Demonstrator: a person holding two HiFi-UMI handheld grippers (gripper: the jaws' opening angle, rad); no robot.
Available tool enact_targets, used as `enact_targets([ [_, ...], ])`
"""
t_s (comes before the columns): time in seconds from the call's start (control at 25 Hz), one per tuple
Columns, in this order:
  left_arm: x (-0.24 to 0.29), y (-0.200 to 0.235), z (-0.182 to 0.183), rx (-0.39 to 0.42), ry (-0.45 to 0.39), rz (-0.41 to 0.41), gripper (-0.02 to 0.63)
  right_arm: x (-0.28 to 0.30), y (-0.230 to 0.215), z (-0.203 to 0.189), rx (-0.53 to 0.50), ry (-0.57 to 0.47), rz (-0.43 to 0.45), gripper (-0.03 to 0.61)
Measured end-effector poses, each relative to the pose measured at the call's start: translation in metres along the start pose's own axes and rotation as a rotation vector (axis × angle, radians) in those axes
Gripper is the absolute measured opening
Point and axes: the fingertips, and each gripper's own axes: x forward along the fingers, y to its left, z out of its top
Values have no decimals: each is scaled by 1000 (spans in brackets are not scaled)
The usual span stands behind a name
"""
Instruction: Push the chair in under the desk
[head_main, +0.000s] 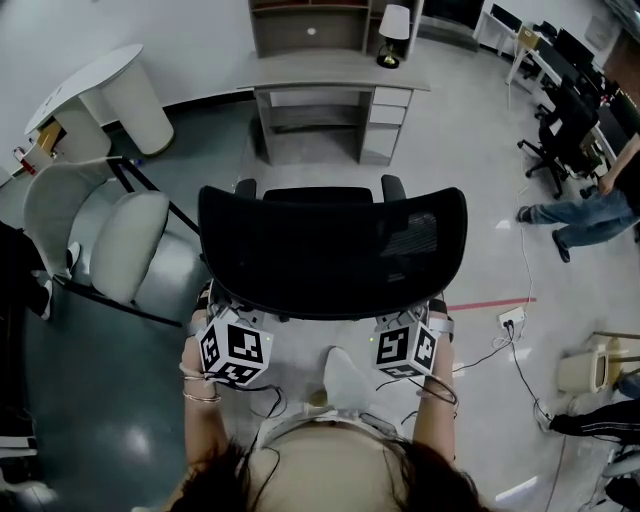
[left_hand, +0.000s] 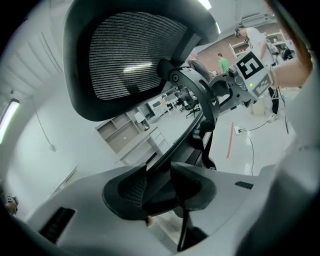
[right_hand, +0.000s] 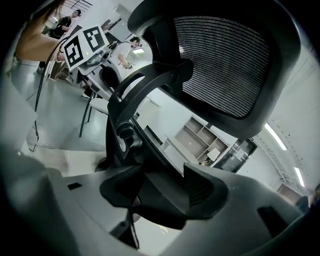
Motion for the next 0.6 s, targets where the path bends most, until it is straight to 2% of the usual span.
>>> enact_targets([
  [0.6,34,19,10,-38,33,22,139,42,-26,1,-15,-16,38,243],
])
